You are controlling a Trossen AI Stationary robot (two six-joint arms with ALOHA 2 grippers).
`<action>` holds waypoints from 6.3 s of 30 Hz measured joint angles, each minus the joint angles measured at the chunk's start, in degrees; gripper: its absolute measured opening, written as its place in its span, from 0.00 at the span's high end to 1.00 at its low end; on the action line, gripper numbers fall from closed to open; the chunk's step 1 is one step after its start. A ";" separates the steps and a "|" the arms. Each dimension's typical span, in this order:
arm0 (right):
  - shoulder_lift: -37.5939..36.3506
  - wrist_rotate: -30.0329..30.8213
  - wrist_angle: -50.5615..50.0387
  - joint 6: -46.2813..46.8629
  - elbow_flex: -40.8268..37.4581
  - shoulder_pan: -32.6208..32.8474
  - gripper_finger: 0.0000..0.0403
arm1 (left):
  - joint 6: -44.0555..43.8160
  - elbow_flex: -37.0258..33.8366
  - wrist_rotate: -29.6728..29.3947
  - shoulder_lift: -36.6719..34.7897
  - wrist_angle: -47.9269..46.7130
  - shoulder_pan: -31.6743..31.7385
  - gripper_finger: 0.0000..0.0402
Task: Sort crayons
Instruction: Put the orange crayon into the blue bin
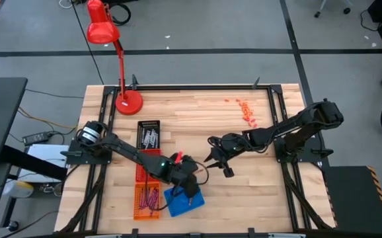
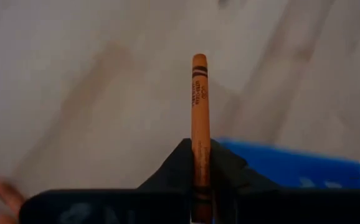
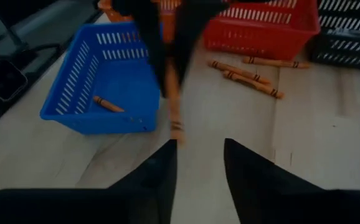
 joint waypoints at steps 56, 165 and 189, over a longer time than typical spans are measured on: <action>-5.50 13.53 -0.28 5.28 0.00 -0.15 0.59 | -27.53 -2.08 13.59 -3.75 -18.12 4.66 0.71; -5.50 10.55 0.08 8.90 0.00 -0.17 0.59 | -18.98 -11.32 19.79 -10.40 -6.25 9.27 0.95; -5.47 10.77 0.65 8.31 0.00 -0.31 0.59 | -14.27 -11.23 21.00 -6.39 13.82 -5.66 0.95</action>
